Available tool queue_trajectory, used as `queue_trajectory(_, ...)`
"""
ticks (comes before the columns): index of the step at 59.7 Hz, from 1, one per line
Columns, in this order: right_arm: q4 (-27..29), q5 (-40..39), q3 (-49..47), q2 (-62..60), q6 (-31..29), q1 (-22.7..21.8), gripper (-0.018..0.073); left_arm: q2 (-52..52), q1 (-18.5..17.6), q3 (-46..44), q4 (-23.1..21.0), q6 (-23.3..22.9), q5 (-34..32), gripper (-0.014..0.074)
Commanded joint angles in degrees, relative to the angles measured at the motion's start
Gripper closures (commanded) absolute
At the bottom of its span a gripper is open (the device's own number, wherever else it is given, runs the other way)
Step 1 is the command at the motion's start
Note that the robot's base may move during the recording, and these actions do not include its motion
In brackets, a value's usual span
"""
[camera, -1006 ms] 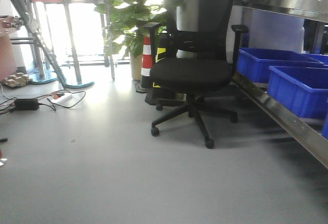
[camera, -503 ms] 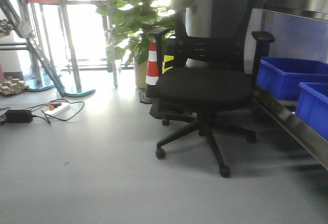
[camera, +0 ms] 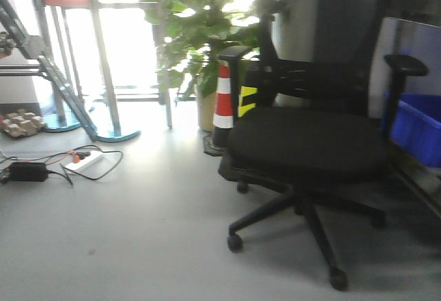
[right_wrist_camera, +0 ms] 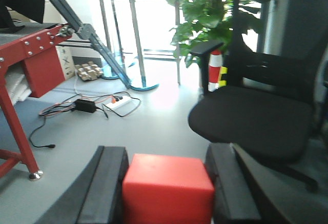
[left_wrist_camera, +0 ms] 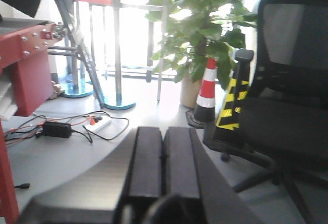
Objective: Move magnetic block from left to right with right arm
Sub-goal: 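Drive the base past the chair to the second grey table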
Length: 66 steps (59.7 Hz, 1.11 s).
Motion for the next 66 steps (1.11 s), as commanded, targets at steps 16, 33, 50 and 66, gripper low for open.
queue_trajectory(16, -1.3, -4.8, -1.4, 1.2, -0.4, -0.2, 0.0330, -0.6, -0.2, 0.5, 0.0, -0.4, -5.2, 0.0713)
queue_trajectory(33, -1.3, -4.8, -1.4, 1.2, -0.4, -0.2, 0.0330, -0.6, -0.2, 0.5, 0.0, -0.4, -5.2, 0.0713)
queue_trajectory(50, -1.3, -4.8, -1.4, 1.2, -0.4, -0.2, 0.0330, -0.6, -0.2, 0.5, 0.0, -0.4, -5.2, 0.0713)
queue_trajectory(66, -1.3, -4.8, -1.4, 1.2, -0.4, -0.2, 0.0330, -0.6, -0.2, 0.5, 0.0, -0.4, -5.2, 0.0713)
